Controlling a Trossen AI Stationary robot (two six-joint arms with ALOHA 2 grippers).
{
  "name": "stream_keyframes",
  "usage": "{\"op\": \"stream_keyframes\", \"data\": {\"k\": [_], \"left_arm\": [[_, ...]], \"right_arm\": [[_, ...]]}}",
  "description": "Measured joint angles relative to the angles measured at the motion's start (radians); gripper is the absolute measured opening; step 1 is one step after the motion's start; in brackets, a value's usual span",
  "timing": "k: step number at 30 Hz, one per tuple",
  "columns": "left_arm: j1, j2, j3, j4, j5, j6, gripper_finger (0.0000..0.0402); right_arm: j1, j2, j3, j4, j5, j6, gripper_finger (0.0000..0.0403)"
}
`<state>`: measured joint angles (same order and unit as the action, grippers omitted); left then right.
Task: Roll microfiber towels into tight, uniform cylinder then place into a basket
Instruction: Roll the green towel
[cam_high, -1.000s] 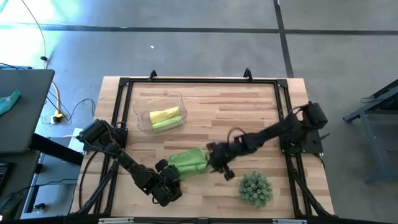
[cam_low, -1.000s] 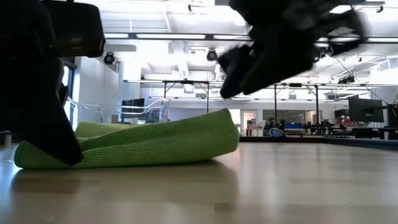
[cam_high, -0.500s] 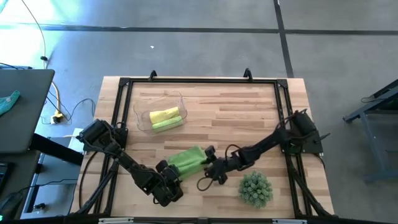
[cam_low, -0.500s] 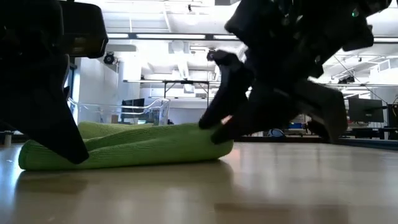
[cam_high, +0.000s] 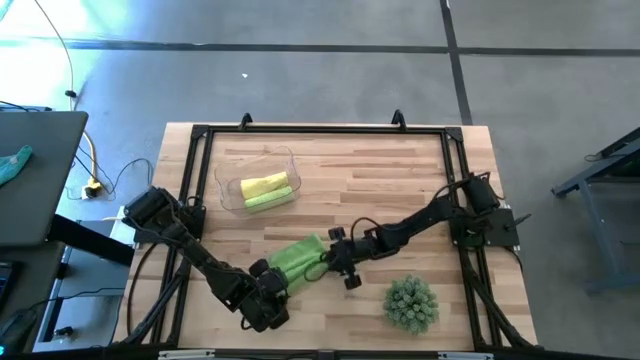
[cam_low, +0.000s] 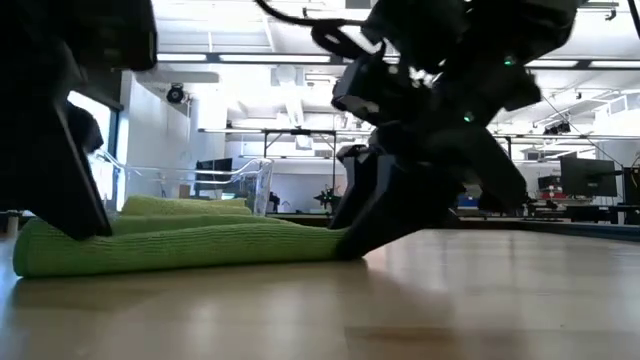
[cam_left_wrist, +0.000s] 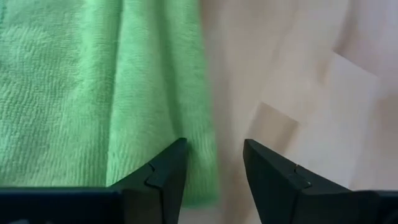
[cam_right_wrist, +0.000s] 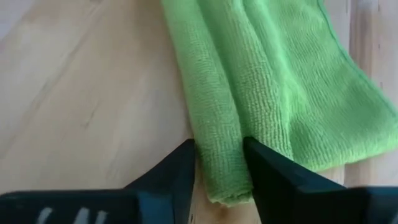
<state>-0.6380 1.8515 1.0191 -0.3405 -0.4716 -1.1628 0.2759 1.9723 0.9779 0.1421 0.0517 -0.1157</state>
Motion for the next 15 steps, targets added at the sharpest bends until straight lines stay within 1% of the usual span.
{"op": "stream_keyframes", "data": {"k": [2, 5, 10, 12, 15], "left_arm": [[-0.001, -0.018, 0.000, 0.000, 0.000, 0.033, 0.0147], [-0.001, -0.036, 0.002, 0.016, -0.015, 0.105, 0.0147], [0.000, -0.026, 0.003, 0.056, -0.092, 0.295, 0.0147], [0.000, -0.011, 0.003, 0.053, -0.140, 0.383, 0.0147], [0.000, 0.004, 0.003, 0.054, -0.222, 0.497, 0.0147]], "right_arm": [[-0.017, 0.000, 0.000, -0.016, -0.030, 0.043, 0.0111], [-0.042, 0.000, 0.001, -0.035, -0.085, 0.110, 0.0074], [-0.087, 0.002, 0.000, -0.036, -0.252, 0.254, 0.0013], [-0.105, 0.003, -0.002, -0.038, -0.335, 0.321, 0.0007], [-0.134, 0.004, -0.003, -0.037, -0.458, 0.450, 0.0011]]}}
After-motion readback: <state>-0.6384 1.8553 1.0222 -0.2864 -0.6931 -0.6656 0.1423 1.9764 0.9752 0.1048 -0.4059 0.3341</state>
